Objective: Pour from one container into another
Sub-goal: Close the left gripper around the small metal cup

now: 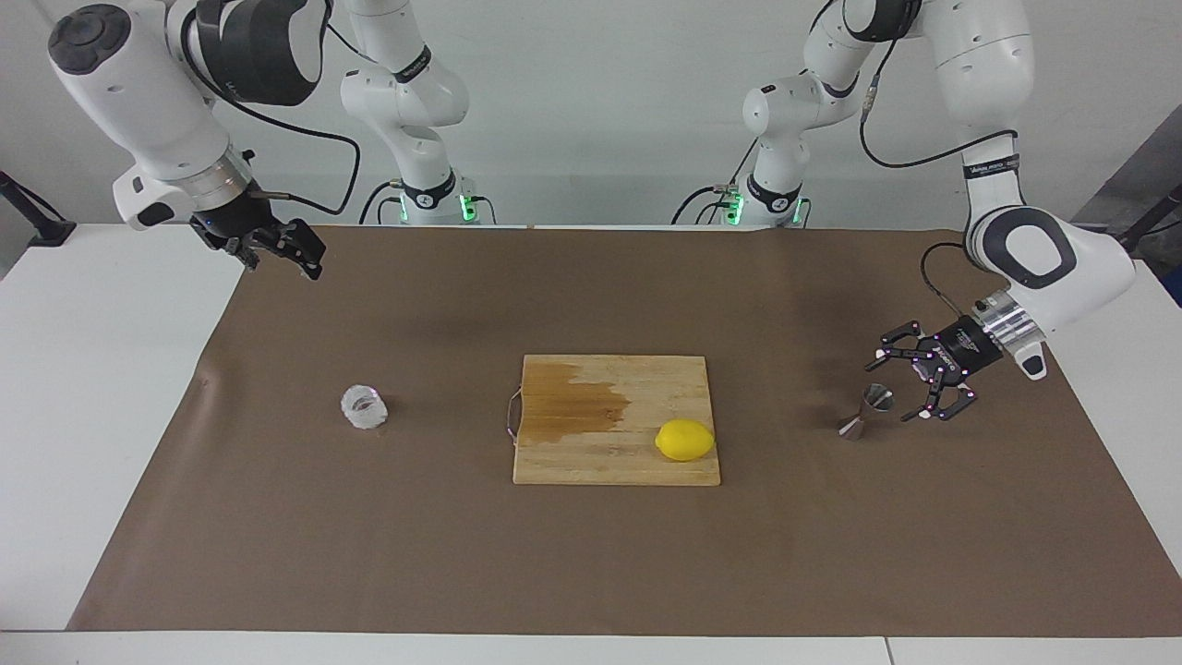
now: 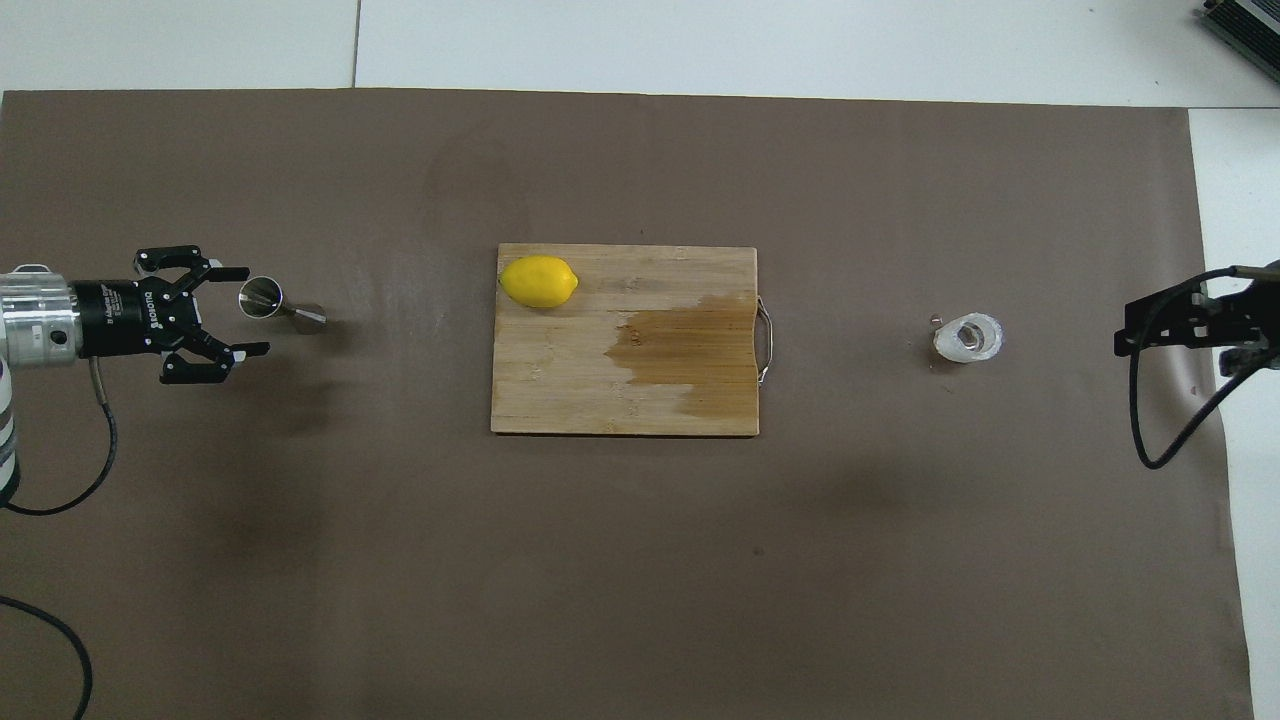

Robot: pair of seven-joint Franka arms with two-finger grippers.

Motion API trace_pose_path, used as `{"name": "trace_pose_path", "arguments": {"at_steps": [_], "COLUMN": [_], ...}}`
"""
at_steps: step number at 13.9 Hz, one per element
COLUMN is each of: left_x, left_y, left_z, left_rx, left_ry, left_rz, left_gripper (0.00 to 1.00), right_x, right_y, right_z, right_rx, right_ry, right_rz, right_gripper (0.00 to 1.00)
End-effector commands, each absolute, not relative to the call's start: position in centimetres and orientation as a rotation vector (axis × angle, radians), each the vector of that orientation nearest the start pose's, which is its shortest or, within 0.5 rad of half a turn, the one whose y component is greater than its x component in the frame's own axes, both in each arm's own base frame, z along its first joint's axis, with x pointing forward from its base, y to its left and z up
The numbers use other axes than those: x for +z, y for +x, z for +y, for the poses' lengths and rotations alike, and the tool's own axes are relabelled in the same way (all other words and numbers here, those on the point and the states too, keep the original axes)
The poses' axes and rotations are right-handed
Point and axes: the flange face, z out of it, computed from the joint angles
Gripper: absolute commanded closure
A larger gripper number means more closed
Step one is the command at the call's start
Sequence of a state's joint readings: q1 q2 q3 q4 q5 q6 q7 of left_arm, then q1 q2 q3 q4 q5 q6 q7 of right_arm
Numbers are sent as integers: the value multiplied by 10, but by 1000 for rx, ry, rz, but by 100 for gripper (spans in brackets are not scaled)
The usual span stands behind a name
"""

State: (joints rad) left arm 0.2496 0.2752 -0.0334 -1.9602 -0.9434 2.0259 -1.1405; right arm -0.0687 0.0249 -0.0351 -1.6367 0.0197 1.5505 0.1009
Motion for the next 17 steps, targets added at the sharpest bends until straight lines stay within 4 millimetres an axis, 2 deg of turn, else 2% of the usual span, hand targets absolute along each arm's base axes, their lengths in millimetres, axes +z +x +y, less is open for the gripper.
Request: {"name": "trace_pose_path", "arguments": {"at_steps": [1,2,9,17], "left_x": [334,328,325,327], "left_y": [585,580,575,575], "left_z": [80,81,82,82], "left_rx": [-643,-646,-633,-637], "left_ry": [1422,1441,1473,1443], "left_rz": [1898,1879,1827,1813], "left_gripper": [0,0,0,0], "right_x": [578,578,578,578], "right_y": [551,551,551,551], "right_z": [-55,-55,-55,-55], "right_rx": [164,164,164,167], "right_ry": [-3082,-3082,-3082,-3082], "right_rz": [344,344,344,344], "right_gripper": [0,0,0,0]}}
